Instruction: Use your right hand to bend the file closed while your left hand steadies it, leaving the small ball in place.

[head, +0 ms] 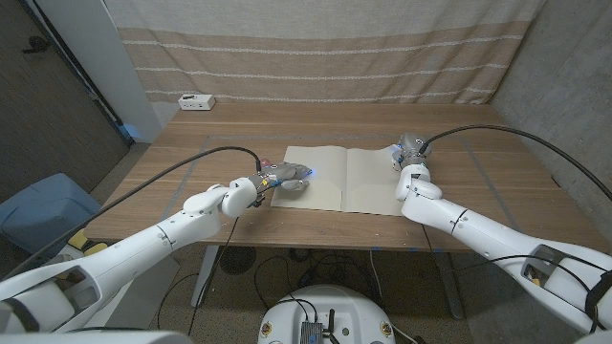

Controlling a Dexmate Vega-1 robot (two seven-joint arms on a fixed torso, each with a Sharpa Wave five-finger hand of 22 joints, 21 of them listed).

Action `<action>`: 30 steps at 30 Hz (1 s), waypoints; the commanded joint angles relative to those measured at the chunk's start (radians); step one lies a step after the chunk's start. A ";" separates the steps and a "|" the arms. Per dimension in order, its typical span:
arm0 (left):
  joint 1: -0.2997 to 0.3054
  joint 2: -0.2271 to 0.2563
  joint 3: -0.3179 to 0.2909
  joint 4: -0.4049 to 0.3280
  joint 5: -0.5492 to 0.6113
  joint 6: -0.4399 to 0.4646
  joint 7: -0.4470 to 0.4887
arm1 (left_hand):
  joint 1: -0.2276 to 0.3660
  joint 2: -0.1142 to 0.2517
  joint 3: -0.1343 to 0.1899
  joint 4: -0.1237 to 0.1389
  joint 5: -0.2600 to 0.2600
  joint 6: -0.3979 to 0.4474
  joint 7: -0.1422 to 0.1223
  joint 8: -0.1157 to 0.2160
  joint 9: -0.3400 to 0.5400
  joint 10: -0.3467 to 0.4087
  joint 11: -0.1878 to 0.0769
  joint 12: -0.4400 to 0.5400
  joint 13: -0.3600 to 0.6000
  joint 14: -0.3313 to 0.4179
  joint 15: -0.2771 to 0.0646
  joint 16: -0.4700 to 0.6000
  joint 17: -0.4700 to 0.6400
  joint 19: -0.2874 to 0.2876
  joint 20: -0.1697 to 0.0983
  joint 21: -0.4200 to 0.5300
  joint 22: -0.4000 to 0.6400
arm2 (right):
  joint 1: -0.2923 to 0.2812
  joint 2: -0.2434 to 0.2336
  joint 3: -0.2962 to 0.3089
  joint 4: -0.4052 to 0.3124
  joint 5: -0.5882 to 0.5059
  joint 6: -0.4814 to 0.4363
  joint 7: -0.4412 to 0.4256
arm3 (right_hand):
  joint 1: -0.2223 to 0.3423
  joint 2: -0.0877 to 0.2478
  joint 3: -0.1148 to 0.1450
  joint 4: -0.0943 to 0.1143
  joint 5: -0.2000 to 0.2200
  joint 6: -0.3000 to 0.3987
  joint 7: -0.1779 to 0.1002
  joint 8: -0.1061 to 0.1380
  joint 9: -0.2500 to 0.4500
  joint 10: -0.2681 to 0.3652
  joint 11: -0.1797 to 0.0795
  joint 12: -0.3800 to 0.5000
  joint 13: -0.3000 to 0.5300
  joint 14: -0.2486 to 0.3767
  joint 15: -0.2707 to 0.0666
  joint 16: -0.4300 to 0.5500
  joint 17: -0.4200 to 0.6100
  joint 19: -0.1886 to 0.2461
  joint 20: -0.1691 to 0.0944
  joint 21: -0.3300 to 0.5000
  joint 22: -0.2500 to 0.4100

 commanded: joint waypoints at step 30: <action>-0.018 -0.007 0.012 0.018 -0.005 -0.010 0.000 | -0.019 -0.003 -0.004 0.017 0.003 -0.018 -0.001 0.001 0.005 -0.011 -0.005 -0.002 0.003 -0.011 -0.015 -0.004 0.001 0.016 0.007 -0.001 0.005 | -0.077 0.023 0.151 -0.059 0.065 0.175 -0.085 | 0.228 0.071 -0.077 0.038 -0.071 -0.136 0.014 -0.229 -0.131 0.297 0.056 0.270 0.095 0.234 -0.089 -0.118 0.002 -0.011 -0.123 0.323 0.052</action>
